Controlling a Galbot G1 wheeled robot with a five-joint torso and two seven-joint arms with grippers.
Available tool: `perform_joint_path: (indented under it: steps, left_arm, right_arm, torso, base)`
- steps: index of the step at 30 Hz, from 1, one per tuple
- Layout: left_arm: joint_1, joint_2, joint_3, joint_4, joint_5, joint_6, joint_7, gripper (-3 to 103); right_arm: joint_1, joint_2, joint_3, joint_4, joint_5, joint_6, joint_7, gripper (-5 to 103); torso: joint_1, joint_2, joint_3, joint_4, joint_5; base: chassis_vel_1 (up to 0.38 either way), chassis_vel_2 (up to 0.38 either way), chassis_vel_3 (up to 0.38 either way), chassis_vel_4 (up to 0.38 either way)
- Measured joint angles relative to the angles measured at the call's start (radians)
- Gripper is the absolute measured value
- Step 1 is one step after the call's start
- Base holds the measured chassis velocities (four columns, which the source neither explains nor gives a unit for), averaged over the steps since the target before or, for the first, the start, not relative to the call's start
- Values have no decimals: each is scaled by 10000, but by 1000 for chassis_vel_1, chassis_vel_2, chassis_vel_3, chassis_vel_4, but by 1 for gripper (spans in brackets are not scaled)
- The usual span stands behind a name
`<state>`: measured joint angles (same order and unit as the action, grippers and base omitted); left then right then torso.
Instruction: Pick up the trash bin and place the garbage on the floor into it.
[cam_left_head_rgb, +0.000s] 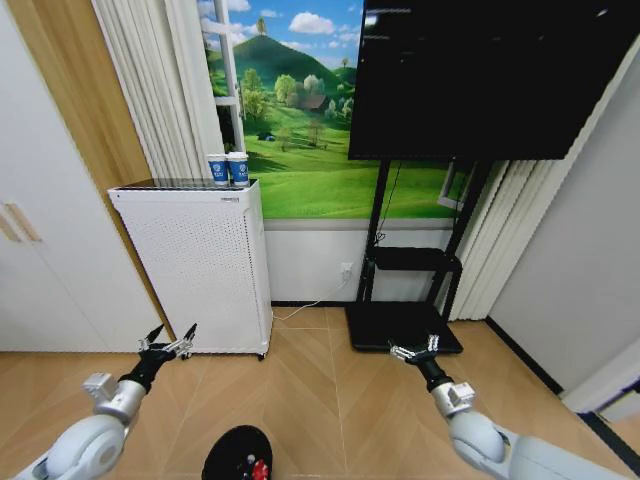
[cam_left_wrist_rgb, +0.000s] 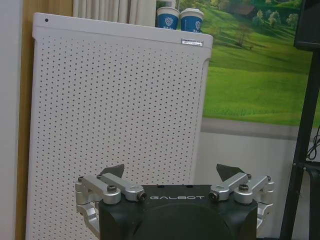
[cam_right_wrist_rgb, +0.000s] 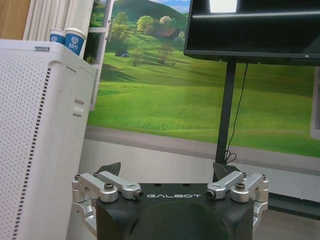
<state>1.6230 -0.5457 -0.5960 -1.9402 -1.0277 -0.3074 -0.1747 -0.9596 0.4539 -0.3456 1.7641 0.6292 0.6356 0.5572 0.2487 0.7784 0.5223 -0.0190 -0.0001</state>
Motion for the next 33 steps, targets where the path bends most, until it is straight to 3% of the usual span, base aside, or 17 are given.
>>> perform_joint_path:
  steps: [7,9,12,14,17,18,19,26,30,31,33]
  left_arm:
    - [30,-27,-5,34,4,-79,99,100]
    - [45,-39,-7,56,5,-88,134,100]
    - [49,-69,-6,126,19,-119,195,100]
    - [14,-76,28,179,19,-138,235,100]
    - [-46,-75,97,224,-13,-143,247,100]
    - [-94,-65,150,251,-30,-143,249,100]
    - [-141,-56,188,275,-46,-144,247,100]
    - [-217,-52,299,333,-52,-143,239,100]
    - [-360,-69,490,406,-59,-144,230,100]
    - [-381,-101,546,429,-58,-144,222,100]
    - [-384,-121,559,439,-57,-144,214,100]
  right_arm:
    - [-36,160,61,5,-8,153,-50,100]
    - [-34,181,65,-45,-70,169,-51,100]
    - [-14,212,81,-149,-181,204,-57,100]
    - [-3,251,82,-236,-230,241,-79,100]
    - [12,302,83,-247,-195,256,-79,100]
    - [20,315,83,-259,-182,263,-79,100]
    - [27,343,81,-285,-183,269,-83,100]
    - [76,424,85,-405,-301,283,-78,100]
    - [74,496,106,-604,-474,347,-66,100]
    - [67,512,113,-648,-477,355,-58,100]
    - [65,527,112,-683,-482,359,-58,100]
  torso:
    - [-15,-37,-22,-8,-2]
    - [-16,-44,-24,-7,7]
    - [-22,-51,-31,-3,-9]
    - [-25,-62,-35,-6,13]
    - [-32,-68,-41,-3,-9]
    - [-30,-73,-41,-6,-1]
    - [-36,-75,-46,-5,10]
    - [-34,-84,-46,-7,-6]
    - [-40,-92,-52,-6,10]
    - [-44,-92,-57,0,-11]
    - [-43,-95,-57,-6,-5]
  base:
    - [15,-148,-27,173]
    - [23,-301,-47,344]
    - [27,-365,-28,360]
    - [38,-423,-39,418]
    - [85,-431,-109,417]
    - [114,-398,-147,411]
    - [180,-398,-202,391]
    - [240,-402,-253,402]
    - [358,-385,-342,361]
    - [377,-352,-346,355]
    - [377,-333,-368,355]
